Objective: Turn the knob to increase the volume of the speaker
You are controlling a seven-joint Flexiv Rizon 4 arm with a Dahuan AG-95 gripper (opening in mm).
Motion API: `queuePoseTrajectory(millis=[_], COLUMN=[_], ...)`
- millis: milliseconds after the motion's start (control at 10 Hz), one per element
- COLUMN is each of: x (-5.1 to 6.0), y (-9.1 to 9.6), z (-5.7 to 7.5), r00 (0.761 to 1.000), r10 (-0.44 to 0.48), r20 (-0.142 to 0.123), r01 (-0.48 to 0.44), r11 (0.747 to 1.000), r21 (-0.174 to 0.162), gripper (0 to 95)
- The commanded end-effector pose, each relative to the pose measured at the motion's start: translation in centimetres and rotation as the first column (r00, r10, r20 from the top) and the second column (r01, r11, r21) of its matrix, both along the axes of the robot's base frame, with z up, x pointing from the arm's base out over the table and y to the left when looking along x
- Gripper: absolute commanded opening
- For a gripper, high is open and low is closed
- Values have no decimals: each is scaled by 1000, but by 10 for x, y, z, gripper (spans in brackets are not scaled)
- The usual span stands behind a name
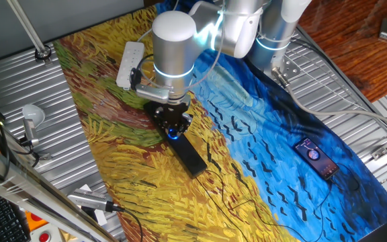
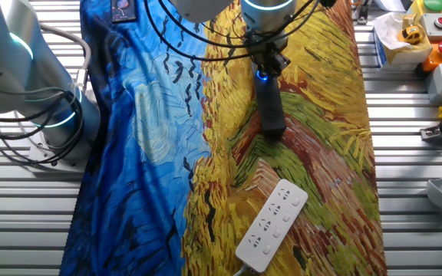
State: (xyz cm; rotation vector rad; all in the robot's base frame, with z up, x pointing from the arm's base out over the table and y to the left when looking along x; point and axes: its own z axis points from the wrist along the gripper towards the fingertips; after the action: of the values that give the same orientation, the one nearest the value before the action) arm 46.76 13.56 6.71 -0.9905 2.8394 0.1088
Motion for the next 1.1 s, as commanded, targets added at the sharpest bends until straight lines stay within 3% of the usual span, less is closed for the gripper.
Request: queuePoseTrajectory(millis=[100, 400, 500, 600, 800, 1100], x=[0, 0, 0, 0, 0, 0], y=[0, 0, 0, 0, 0, 0], z=[1, 1, 1, 1, 1, 2], r00=[995, 997, 999, 1000, 999, 997], r10=[-99, -79, -44, 5, 52, 73], r20=[-8, -3, 1, 7, 13, 15], r01=[99, 79, 44, -5, -52, -73], r11=[995, 997, 999, 1000, 999, 997], r21=[8, 4, -1, -9, -15, -18], gripper=[0, 0, 190, 570, 950, 950])
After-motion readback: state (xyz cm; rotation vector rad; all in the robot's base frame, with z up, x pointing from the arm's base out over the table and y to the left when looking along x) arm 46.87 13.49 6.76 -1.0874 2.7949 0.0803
